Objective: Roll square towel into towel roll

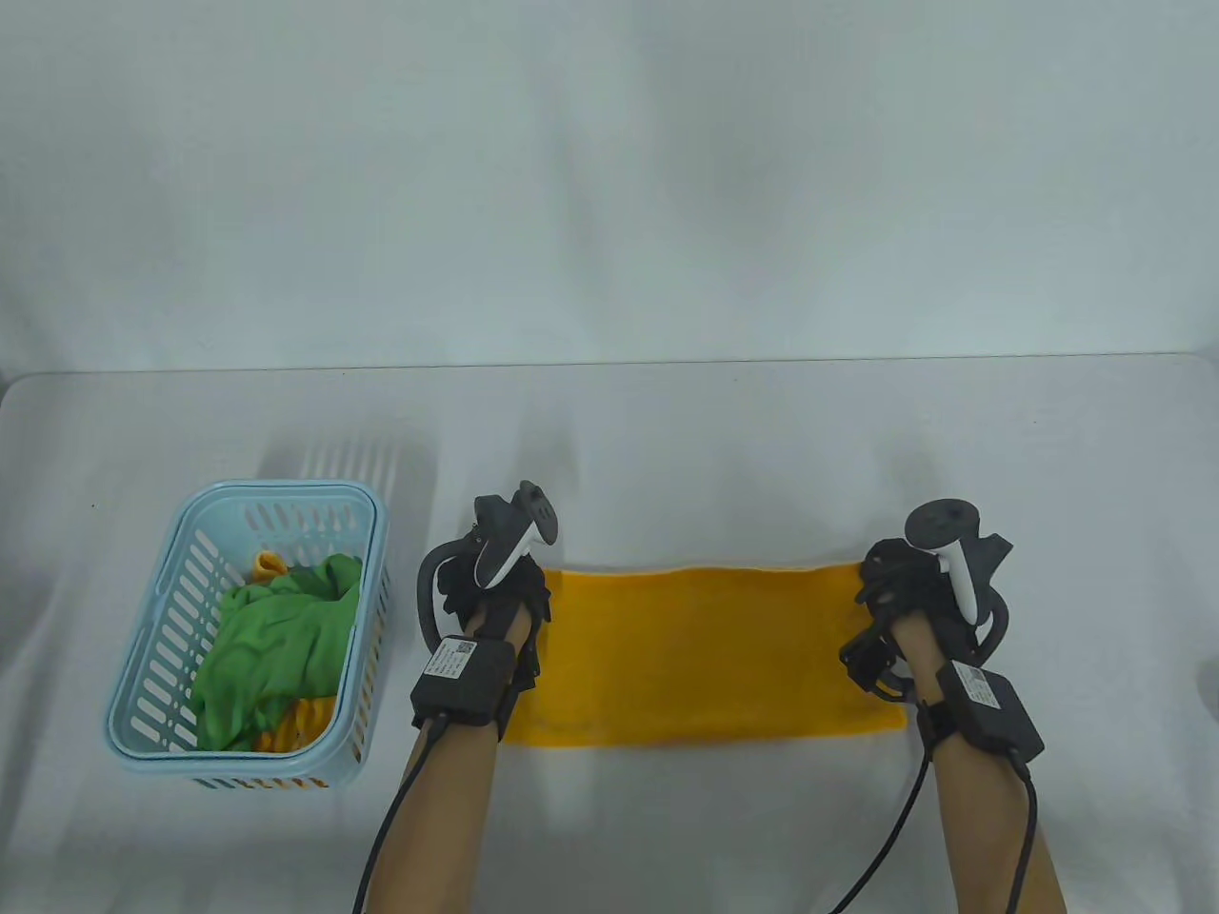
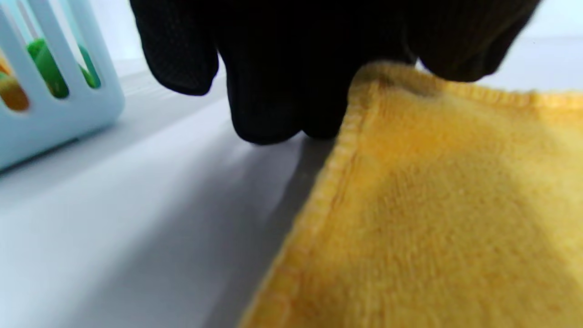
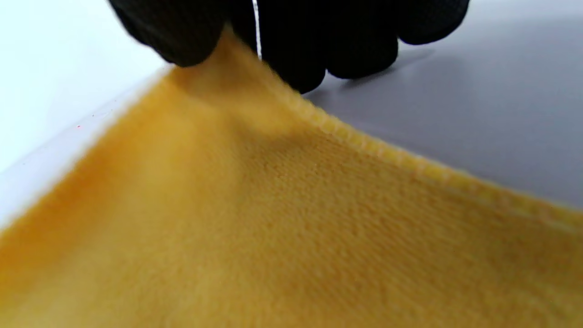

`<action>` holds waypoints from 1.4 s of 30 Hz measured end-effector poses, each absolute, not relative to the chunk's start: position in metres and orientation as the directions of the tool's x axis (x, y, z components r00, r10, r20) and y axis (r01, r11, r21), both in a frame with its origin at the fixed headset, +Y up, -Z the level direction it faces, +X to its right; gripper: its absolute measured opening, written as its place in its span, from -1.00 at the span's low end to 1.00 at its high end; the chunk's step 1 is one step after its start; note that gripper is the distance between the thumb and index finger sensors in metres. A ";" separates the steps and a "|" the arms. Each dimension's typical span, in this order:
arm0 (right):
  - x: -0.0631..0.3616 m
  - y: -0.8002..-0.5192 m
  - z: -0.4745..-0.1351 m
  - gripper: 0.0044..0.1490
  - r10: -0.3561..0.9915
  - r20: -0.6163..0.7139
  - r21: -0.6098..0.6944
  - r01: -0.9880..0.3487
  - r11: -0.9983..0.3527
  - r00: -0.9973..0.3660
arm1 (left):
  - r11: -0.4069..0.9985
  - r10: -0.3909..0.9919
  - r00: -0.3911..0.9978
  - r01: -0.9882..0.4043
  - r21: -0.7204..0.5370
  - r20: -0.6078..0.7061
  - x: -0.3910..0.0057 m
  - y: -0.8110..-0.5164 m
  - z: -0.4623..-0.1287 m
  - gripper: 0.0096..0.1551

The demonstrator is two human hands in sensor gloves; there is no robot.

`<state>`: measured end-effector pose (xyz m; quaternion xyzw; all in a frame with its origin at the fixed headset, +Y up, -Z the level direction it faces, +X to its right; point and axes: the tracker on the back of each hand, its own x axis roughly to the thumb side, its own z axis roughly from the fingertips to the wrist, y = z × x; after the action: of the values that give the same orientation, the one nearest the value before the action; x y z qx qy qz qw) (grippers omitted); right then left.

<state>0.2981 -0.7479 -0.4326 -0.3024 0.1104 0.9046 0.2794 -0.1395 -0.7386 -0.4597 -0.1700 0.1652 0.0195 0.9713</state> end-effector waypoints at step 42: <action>0.154 -0.628 -0.338 0.02 0.408 0.031 0.012 -0.408 -0.913 -0.912 | 0.975 0.152 0.984 -0.165 0.150 0.094 -0.153 -0.618 -0.302 0.02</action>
<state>0.1538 -0.6279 -0.3383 0.0164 0.0025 0.9778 0.2087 -0.1535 -0.6182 -0.3019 0.0789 -0.0410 0.0799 0.9928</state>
